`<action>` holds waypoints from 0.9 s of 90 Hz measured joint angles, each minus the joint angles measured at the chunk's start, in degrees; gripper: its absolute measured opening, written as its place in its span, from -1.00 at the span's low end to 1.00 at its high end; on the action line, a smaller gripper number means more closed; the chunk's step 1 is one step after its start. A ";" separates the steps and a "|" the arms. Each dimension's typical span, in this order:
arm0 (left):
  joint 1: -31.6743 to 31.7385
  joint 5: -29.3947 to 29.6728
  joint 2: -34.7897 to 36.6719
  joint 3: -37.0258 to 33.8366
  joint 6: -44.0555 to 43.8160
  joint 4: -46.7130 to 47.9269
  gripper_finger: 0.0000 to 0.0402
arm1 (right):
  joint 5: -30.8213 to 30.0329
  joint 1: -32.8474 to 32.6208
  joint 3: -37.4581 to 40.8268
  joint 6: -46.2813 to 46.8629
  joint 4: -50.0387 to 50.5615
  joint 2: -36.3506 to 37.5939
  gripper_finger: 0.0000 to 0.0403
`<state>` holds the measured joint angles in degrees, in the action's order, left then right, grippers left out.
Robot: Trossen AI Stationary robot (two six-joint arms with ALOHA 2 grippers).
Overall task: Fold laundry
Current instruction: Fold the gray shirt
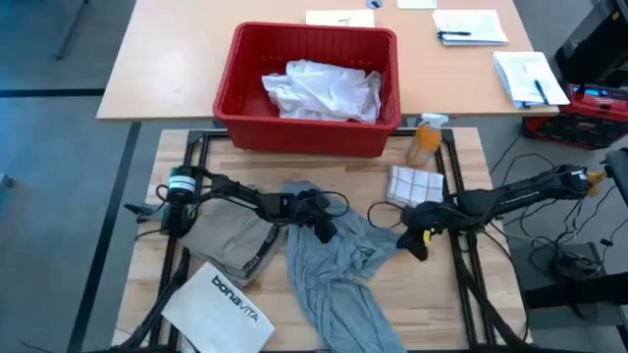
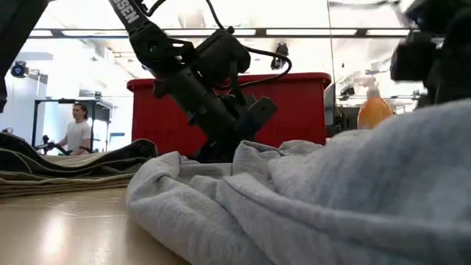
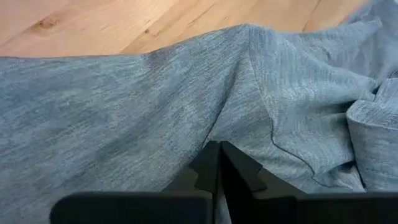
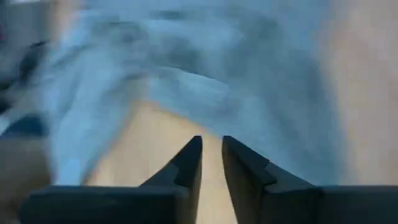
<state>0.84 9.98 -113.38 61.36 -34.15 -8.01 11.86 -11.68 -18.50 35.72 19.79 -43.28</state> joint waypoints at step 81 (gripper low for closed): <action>-0.13 -0.46 0.00 0.00 -0.52 -0.07 -1.00 | -4.91 -0.68 -10.51 -38.99 -8.26 -32.89 -0.11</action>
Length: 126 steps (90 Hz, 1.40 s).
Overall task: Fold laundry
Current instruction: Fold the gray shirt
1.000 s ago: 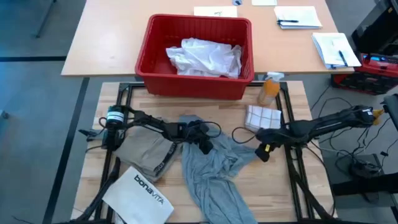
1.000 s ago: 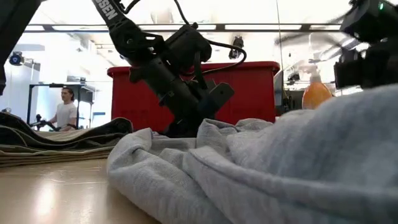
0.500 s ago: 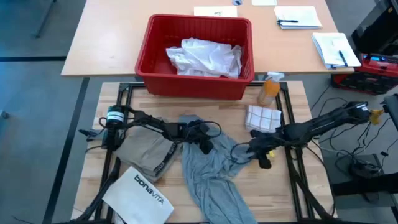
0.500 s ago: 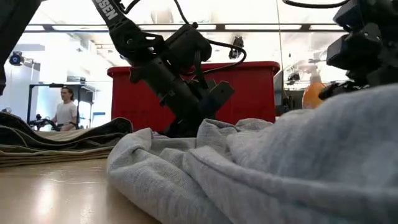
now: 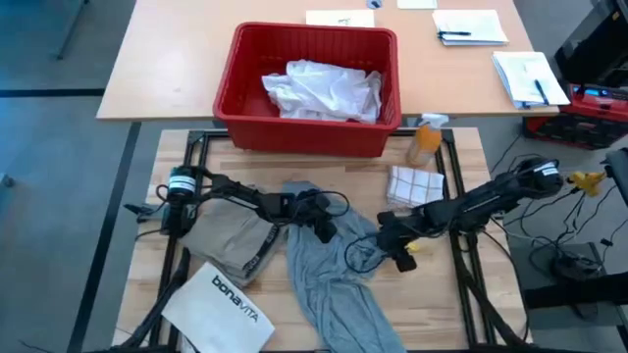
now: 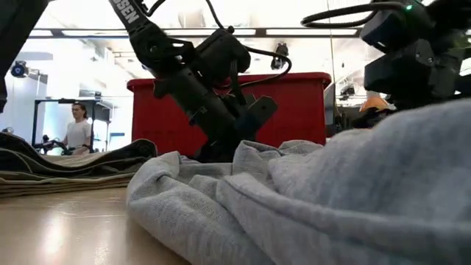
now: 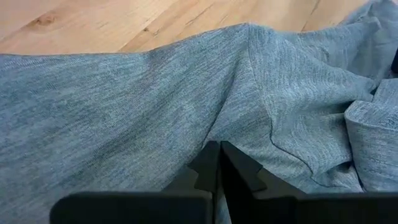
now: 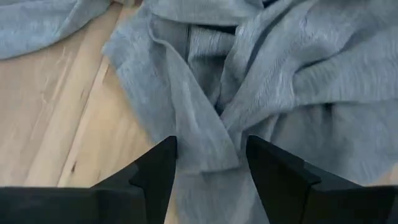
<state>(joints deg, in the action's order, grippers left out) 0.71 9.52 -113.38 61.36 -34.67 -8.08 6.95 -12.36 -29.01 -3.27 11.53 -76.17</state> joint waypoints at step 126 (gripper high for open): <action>0.02 0.44 0.00 0.00 0.74 0.75 -1.00 | -2.81 -6.77 -3.93 3.24 12.42 2.28 -1.00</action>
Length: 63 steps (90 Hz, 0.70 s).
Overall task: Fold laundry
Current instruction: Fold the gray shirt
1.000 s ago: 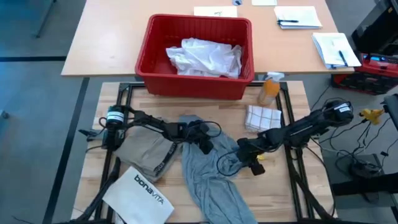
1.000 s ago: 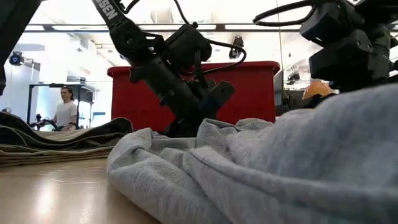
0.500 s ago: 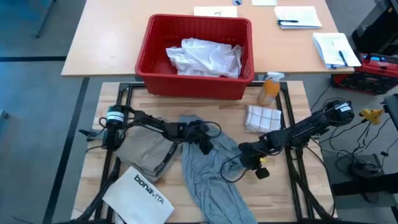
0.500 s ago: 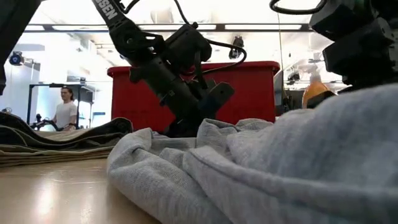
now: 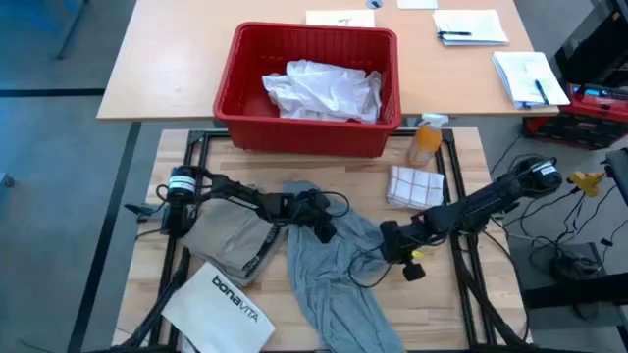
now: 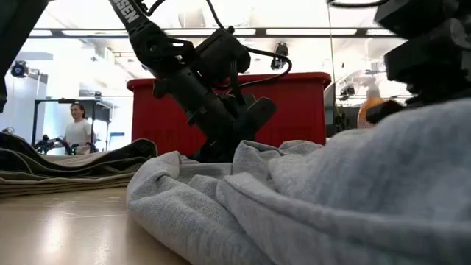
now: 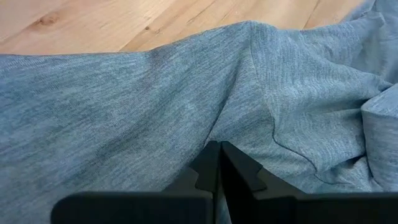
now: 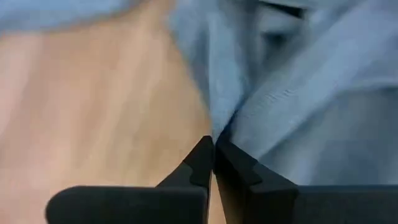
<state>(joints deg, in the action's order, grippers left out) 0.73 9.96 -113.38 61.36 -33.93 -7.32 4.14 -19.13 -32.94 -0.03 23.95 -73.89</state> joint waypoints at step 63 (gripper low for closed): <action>0.00 0.22 0.00 0.00 0.17 0.08 -1.00 | -13.50 -0.36 -7.93 -6.60 22.23 9.06 -1.00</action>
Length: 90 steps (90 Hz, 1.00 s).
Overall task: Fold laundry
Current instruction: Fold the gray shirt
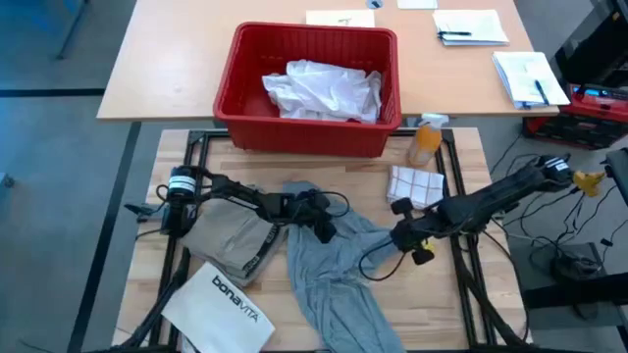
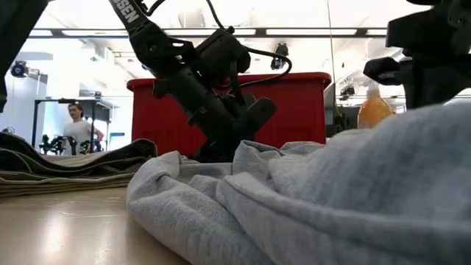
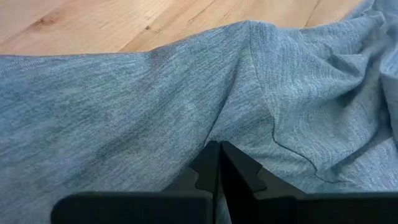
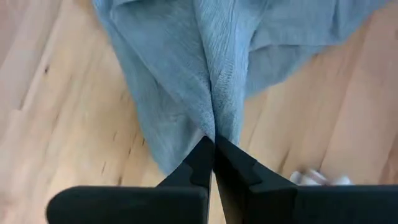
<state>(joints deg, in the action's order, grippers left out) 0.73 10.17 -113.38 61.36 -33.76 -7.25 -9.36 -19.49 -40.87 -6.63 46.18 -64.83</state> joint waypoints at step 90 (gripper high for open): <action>0.00 0.04 0.02 0.00 0.17 0.00 -1.00 | 12.36 1.77 -0.45 6.71 -4.48 -2.15 0.04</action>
<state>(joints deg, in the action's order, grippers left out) 0.73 10.22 -113.36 61.36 -33.58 -7.25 3.00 -17.71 -41.32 0.08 41.69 -66.97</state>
